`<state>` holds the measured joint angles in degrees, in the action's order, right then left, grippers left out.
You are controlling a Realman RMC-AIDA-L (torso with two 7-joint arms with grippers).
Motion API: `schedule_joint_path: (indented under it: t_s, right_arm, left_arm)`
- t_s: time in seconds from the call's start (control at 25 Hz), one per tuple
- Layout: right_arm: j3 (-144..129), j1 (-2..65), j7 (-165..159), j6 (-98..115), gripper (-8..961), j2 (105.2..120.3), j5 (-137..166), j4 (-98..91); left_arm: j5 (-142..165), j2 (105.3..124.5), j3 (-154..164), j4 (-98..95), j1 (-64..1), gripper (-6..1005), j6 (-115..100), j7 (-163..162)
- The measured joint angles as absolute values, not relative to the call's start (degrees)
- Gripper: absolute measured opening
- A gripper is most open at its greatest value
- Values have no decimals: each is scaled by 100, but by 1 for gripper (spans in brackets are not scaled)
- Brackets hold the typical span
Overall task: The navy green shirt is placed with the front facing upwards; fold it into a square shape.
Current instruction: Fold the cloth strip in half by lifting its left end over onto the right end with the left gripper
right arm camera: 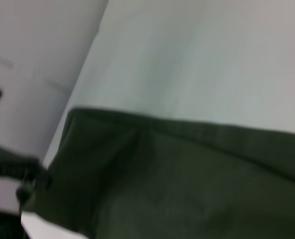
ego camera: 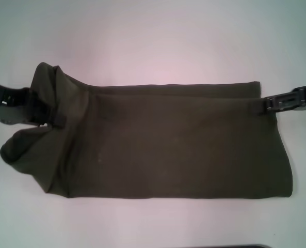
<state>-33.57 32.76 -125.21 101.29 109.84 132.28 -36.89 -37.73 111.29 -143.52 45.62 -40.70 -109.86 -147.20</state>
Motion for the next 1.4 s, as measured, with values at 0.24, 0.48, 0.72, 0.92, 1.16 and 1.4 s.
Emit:
schedule_joint_path:
  t_s: [0.24, 0.48, 0.72, 0.92, 1.16, 1.4]
  right_arm:
    - [-3608, 3805, -12425, 10098, 656, 11253, 13204, -3665]
    - [-3631, 4245, -12460, 9695, 655, 11770, 13181, -3612]
    - [-3734, 4512, -12418, 9371, 655, 11952, 12848, -3064]
    - [-4164, 4533, -12520, 9099, 486, 11961, 12755, -2854]
    - [-4274, 4552, -12630, 8784, 303, 11977, 12752, -2552]
    - [-4617, 4923, -12625, 7994, 87, 12035, 12736, -1673]
  left_arm:
    - [-4209, 11093, -14365, 4609, -4093, 37, -11066, -14738]
    - [-4456, 10964, -14489, 4616, -4103, 37, -11088, -14728]
    - [-4475, 10928, -14612, 4604, -4104, 37, -11044, -14711]
    - [-4480, 10958, -14620, 4585, -4113, 37, -10987, -14688]
    - [-4483, 10957, -14634, 4573, -4122, 38, -10944, -14684]
    - [-4484, 10951, -14647, 4595, -4132, 38, -10906, -14685]
